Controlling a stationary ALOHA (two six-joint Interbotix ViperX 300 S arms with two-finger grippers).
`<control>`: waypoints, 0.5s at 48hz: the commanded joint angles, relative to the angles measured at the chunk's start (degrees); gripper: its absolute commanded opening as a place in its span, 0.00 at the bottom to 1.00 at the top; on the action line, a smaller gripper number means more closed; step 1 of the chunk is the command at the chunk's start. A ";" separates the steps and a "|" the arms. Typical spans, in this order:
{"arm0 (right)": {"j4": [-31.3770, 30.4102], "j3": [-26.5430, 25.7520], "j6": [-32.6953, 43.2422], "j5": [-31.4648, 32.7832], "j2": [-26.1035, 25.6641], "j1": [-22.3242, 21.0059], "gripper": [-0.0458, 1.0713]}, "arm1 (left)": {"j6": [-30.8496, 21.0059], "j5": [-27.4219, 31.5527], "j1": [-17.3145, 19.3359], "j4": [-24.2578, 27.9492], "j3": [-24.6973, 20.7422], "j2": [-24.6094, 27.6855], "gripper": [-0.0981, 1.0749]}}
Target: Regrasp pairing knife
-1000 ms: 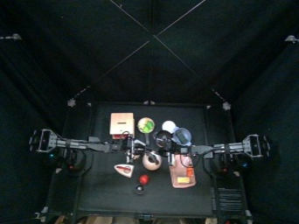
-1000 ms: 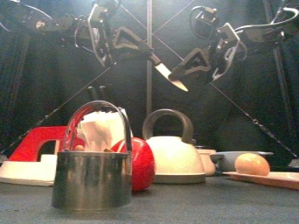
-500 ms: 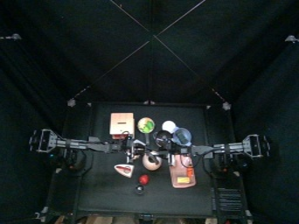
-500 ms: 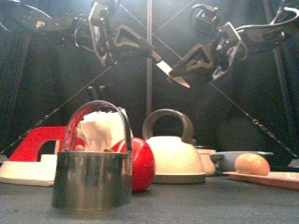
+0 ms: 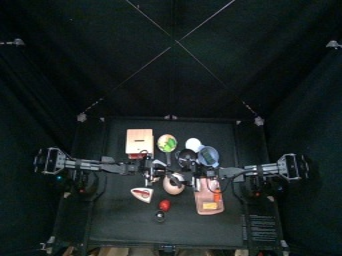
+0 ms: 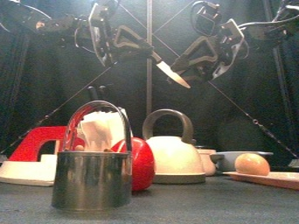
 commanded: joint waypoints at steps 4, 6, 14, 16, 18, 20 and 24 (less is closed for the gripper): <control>-0.09 -0.35 0.00 0.18 -1.23 0.00 0.82 | 0.09 -1.41 -0.18 -0.09 -0.62 -0.18 0.41; -0.09 -0.35 0.00 0.26 -1.23 0.00 0.82 | 0.00 -1.58 -0.18 -0.09 -0.53 -0.18 0.41; -0.09 -0.09 0.00 0.70 -1.41 0.00 0.82 | 0.09 -2.02 -0.18 -0.09 -0.44 -0.18 0.41; -0.09 0.00 0.00 1.05 -1.67 0.00 0.82 | 0.09 -2.02 -0.18 -0.09 -0.44 -0.18 0.41; -0.09 0.18 0.09 1.41 -1.76 0.00 0.82 | 0.09 -2.02 -0.18 -0.09 -0.44 -0.18 0.41; 0.00 0.35 0.09 1.76 -2.02 0.00 0.82 | 0.09 -2.02 -0.18 -0.09 -0.44 -0.18 0.41; 0.18 0.79 0.09 2.20 -2.46 0.00 0.82 | 0.09 -2.29 -0.18 -0.09 -0.35 -0.18 0.41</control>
